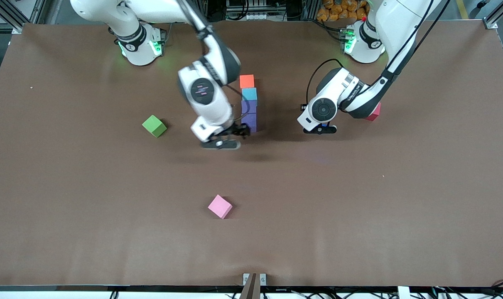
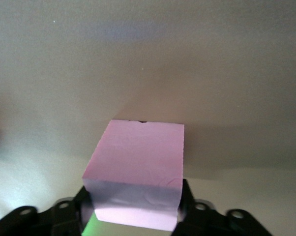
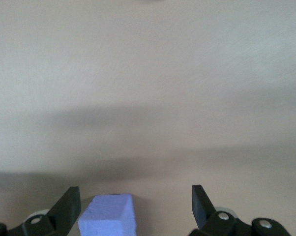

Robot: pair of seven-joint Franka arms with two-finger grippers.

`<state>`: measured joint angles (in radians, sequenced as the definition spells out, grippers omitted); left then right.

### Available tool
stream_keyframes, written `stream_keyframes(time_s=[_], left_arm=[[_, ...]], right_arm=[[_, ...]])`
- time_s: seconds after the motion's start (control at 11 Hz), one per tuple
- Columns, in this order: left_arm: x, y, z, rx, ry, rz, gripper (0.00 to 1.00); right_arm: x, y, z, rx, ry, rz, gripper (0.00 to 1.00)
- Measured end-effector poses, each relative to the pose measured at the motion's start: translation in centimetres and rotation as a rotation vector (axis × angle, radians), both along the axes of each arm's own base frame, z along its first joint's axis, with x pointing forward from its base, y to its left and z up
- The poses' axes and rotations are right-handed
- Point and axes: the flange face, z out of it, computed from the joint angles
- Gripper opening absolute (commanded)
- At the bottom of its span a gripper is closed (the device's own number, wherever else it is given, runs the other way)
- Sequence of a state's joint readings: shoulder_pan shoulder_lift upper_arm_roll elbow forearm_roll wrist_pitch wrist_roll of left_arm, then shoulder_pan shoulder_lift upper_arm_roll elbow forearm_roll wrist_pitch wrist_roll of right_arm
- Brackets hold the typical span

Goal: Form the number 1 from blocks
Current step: 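Carry the light pink block toward the orange block while the right gripper retracts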

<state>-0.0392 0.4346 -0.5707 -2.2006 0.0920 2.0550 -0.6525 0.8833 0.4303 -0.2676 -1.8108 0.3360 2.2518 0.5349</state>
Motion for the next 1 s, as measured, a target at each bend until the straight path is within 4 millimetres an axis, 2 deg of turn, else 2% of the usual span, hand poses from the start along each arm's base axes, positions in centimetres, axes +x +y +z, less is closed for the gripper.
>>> stream_keyframes(time_s=[0.27,0.46,0.73,1.0], left_arm=[[0.7,-1.0,1.3,-0.013,-0.027,0.002,0.0],[-0.9,-4.7,3.8,0.003,-0.04,0.006,0.0],[-6.6,-11.8,7.3,0.015,-0.068,0.044,0.0],[-12.8,-18.0,11.3,-0.006,-0.063,0.111,0.0]], right_arm=[[3.9,-8.8,8.6,-0.066,-0.076,0.007,1.0],[4.9,-13.7,15.0,-0.103,-0.114,-0.012,1.0],[6.2,-21.6,22.6,-0.117,-0.099,-0.067,1.0],[6.3,-28.2,27.7,-0.118,-0.109,-0.044,1.0]])
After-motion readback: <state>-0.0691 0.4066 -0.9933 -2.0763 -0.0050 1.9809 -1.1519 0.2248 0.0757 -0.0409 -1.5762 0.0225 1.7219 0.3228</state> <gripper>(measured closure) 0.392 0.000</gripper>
